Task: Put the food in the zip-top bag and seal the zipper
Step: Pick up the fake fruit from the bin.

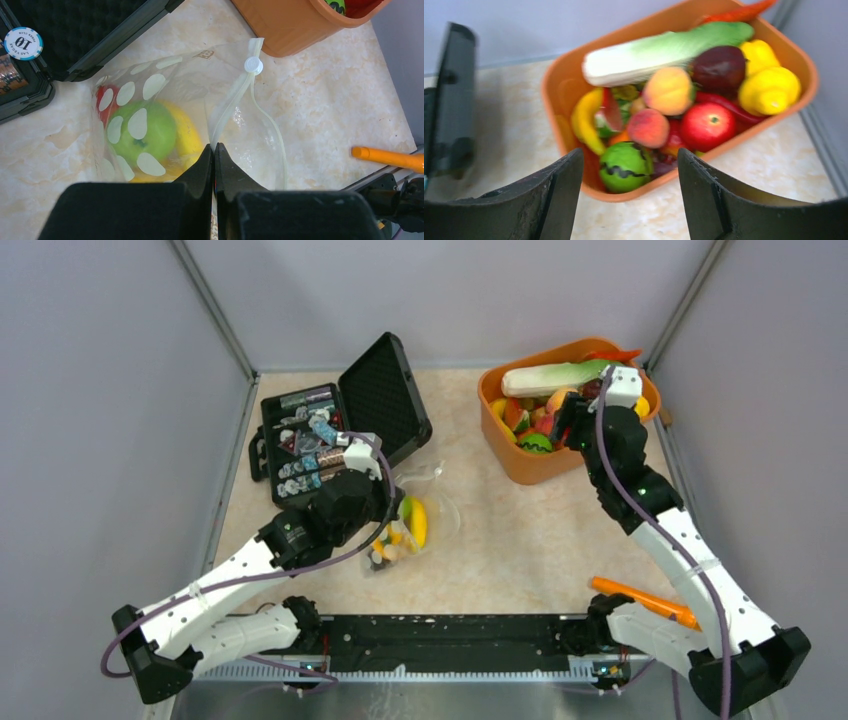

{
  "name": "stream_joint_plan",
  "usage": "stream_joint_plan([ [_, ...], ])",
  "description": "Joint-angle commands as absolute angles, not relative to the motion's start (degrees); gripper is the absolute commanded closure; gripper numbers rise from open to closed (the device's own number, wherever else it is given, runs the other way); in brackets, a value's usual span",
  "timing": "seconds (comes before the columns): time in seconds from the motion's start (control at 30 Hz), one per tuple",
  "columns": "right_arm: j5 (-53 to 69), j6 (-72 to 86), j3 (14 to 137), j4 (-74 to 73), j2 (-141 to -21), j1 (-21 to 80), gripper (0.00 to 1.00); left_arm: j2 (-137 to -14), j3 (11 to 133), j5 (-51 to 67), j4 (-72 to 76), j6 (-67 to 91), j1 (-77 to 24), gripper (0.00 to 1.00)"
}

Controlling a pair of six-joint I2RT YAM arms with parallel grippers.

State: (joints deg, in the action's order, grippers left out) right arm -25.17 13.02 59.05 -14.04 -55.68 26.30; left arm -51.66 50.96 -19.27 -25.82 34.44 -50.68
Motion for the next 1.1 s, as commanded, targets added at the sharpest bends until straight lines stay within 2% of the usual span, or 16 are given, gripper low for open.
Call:
stream_joint_plan([
  [0.0, -22.97, 11.97, 59.57, -18.62, -56.33, 18.25, 0.33, -51.23, 51.1, -18.96, -23.87, 34.54, -50.71, 1.0],
  [0.2, -13.89, 13.19, 62.98, -19.87, -60.76, 4.02, 0.32, -51.64, 51.24, -18.24, -23.6, 34.41, -50.71, 1.0],
  [0.5, -3.0, 17.42, 75.44, -21.69, -76.25, -7.01, 0.27, -52.16, 51.98, -17.8, -24.62, 33.39, -50.71, 1.0],
  [0.7, -1.83, 15.93, 85.74, -24.86, -88.47, -7.82, 0.26, -50.37, 51.08, -19.01, -24.61, 32.72, -50.71, 1.0],
  [0.8, -3.52, 17.83, 87.08, -21.23, -91.94, -7.82, 0.23, -49.52, 51.03, -19.31, -24.79, 32.72, -50.71, 1.0],
  [0.87, -0.7, 17.44, 89.47, -21.36, -91.49, -7.83, 0.23, -49.11, 50.85, -19.35, -24.49, 32.72, -50.71, 1.0],
  [0.93, 1.47, 16.04, 93.42, -23.81, -97.51, -7.82, 0.23, -48.89, 50.82, -19.37, -24.5, 32.46, -50.71, 1.0],
  [1.07, -3.34, 13.07, 99.04, -25.04, -105.13, -7.82, 0.22, -48.44, 50.72, -19.68, -25.35, 32.17, -50.71, 1.0],
])
